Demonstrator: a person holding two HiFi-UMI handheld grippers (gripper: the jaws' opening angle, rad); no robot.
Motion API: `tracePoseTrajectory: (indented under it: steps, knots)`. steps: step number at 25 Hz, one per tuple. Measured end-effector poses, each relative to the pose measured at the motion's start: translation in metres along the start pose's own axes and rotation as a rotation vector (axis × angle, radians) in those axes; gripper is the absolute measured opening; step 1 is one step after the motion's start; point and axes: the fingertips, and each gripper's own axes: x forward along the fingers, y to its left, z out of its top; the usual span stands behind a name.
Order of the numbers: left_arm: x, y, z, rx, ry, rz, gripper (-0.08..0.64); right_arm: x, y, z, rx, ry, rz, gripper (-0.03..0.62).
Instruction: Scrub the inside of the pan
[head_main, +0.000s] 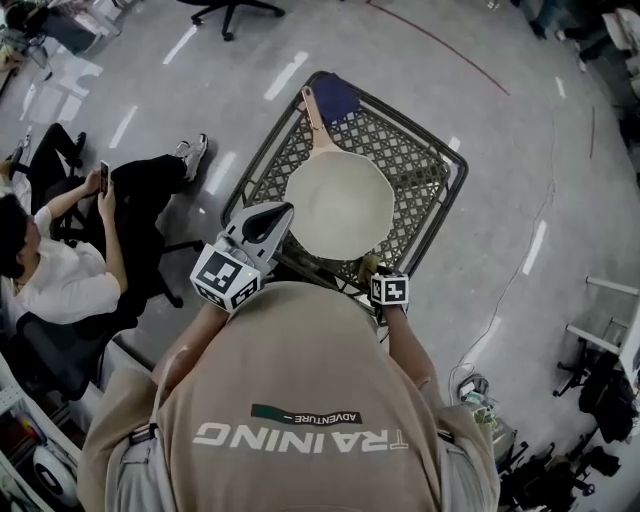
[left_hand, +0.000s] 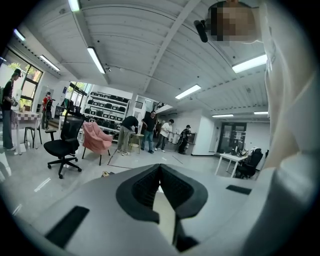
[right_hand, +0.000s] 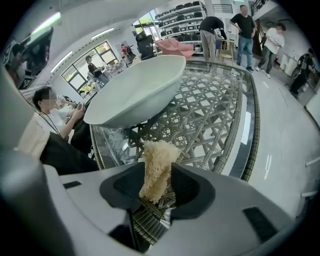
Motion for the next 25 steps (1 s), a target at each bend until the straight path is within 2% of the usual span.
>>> tracePoseTrajectory:
  steps: [6,12,20,25]
  knots:
    - [-0.007,0.009,-0.006,-0.013,0.017,0.030,0.018,0.010,0.002,0.001,-0.020,0.037,-0.015,0.162]
    - [0.000,0.013,-0.006,-0.016,0.002,0.023,0.018,0.015,0.002,-0.001,-0.006,0.069,0.007,0.118]
    - [-0.002,0.012,-0.004,-0.022,-0.027,0.010,0.017,-0.014,-0.003,-0.002,-0.008,0.017,-0.008,0.101]
    - [0.001,0.014,-0.011,-0.035,-0.042,-0.002,0.017,-0.045,-0.023,0.006,-0.035,-0.065,-0.023,0.098]
